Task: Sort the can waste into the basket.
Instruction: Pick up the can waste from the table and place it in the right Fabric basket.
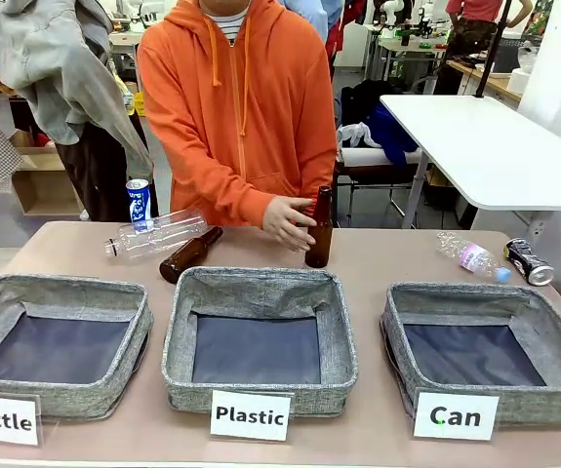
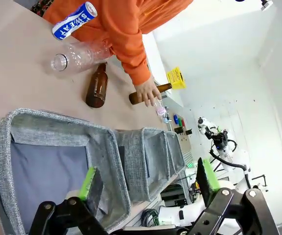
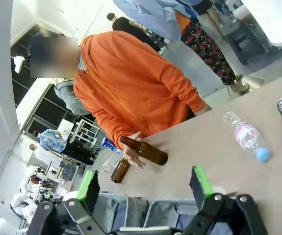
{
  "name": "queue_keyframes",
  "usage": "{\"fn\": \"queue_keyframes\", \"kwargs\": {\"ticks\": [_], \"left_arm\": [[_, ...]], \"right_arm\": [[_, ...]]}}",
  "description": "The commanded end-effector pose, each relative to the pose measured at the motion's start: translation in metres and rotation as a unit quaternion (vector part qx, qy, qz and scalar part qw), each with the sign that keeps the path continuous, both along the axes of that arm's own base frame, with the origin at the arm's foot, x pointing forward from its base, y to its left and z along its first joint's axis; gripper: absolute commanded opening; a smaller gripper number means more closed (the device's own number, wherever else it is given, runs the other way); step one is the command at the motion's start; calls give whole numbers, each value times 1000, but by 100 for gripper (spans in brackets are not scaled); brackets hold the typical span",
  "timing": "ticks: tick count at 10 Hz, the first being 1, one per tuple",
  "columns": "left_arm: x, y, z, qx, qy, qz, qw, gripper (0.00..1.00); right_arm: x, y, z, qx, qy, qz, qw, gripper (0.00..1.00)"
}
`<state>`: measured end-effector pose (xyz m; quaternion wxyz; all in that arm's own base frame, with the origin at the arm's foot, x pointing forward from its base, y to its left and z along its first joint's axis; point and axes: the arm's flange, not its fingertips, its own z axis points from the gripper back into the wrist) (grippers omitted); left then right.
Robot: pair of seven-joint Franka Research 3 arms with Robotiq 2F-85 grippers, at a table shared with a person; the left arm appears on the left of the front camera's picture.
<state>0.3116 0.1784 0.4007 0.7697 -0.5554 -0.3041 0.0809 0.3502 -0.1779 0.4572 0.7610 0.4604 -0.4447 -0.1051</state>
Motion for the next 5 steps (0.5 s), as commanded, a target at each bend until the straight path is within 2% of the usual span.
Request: {"fn": "queue_keyframes", "kwargs": {"ticks": [1, 3, 4, 5], "left_arm": [[0, -18, 12, 66, -2, -8, 998, 100], [46, -39, 37, 209, -1, -16, 978, 100], [88, -60, 51, 283, -2, -20, 959, 100], [119, -72, 54, 320, -13, -15, 947, 100]], "right_arm": [[0, 0, 1, 5, 8, -1, 1000, 100], [0, 0, 1, 5, 8, -1, 1000, 100], [0, 0, 1, 5, 8, -1, 1000, 100], [0, 0, 1, 5, 8, -1, 1000, 100]]}}
